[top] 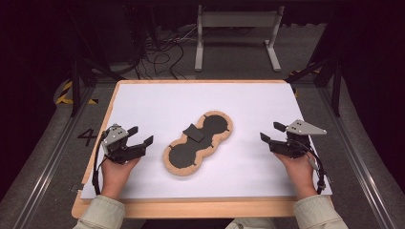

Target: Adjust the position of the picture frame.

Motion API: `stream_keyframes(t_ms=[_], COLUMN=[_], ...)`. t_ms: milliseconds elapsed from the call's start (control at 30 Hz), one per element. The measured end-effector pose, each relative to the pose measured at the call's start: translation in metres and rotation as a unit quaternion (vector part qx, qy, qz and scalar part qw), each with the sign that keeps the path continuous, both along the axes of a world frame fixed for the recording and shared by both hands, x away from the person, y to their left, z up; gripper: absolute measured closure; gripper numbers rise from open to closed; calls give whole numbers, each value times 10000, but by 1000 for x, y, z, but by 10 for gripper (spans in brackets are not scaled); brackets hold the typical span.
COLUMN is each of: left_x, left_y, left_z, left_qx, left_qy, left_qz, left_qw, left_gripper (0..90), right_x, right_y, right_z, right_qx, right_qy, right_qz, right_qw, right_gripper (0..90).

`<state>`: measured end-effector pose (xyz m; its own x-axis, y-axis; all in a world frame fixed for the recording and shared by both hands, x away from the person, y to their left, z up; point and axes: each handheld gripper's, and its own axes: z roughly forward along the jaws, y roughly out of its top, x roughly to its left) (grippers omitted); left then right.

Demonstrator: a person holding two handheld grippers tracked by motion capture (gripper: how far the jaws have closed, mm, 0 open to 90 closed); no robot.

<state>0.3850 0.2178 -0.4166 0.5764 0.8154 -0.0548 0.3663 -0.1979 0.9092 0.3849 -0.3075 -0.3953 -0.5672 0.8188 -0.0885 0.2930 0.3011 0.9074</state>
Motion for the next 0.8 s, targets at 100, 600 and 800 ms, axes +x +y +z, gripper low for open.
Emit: stream_keyframes(t_ms=[100, 600, 800], left_x=[0, 8, 12], left_y=[0, -10, -15], left_z=[2, 9, 10], left_qx=[-52, -119, -154], left_qy=[19, 5, 29], left_qz=[-13, -200, -260], left_qw=[10000, 9997, 9995], left_gripper=[289, 289, 290], right_x=[-2, -12, -16], right_y=[0, -4, -8], right_z=[1, 1, 1], right_qx=[35, -90, -75], right_qy=[-21, -182, -183], right_qz=[-1, -10, -24], right_qw=[10000, 9998, 9998], right_gripper=[317, 322, 325])
